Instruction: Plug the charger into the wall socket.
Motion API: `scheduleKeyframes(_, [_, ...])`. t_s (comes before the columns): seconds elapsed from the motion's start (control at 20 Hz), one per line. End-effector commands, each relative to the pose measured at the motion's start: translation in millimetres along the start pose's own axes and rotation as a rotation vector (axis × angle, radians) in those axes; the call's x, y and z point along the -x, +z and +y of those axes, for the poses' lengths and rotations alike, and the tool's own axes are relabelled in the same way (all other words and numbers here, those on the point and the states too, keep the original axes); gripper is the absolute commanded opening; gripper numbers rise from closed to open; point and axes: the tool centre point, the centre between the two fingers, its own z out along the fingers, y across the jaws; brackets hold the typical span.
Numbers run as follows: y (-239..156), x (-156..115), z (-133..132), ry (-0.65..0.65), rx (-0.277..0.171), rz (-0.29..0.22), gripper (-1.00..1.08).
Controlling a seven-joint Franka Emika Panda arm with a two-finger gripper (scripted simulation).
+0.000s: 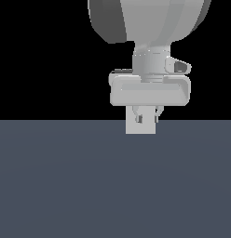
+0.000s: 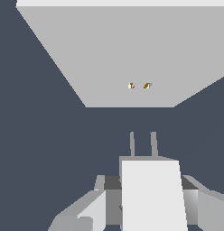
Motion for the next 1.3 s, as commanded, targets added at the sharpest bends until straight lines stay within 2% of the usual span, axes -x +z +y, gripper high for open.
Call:
scheduleKeyframes(0.0, [-0.2,0.0,0.1,0.000,0.000,0.000,-1.00])
scheduleKeyframes(0.35, [2.1,-8.0,0.0,0.000,0.000,0.000,-1.00])
scheduleKeyframes(0.9, [10.4,-41.5,0.1,0.001,0.001,0.000,-1.00])
scheduleKeyframes(1.25, [12.1,-48.4,0.3,0.001,0.001,0.000,-1.00])
